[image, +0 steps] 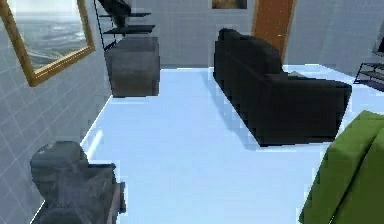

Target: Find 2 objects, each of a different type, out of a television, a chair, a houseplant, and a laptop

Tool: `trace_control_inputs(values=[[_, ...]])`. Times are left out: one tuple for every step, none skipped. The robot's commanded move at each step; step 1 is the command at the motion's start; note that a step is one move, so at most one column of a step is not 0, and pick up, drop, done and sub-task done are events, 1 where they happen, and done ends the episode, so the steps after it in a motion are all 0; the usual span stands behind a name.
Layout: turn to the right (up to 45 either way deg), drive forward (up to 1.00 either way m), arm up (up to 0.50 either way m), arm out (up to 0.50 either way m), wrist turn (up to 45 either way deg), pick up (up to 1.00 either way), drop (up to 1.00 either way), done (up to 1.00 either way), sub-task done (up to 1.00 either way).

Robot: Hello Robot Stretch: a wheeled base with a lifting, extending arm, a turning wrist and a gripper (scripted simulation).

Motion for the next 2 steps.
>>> trace_control_inputs(values=[[0.0, 1.00, 0.00, 0.00, 0.0, 0.00, 0.00, 0.00, 0.00], [24.0, 0.00, 0.00, 0.00, 0.0, 0.00, 0.00, 0.00, 0.00]])
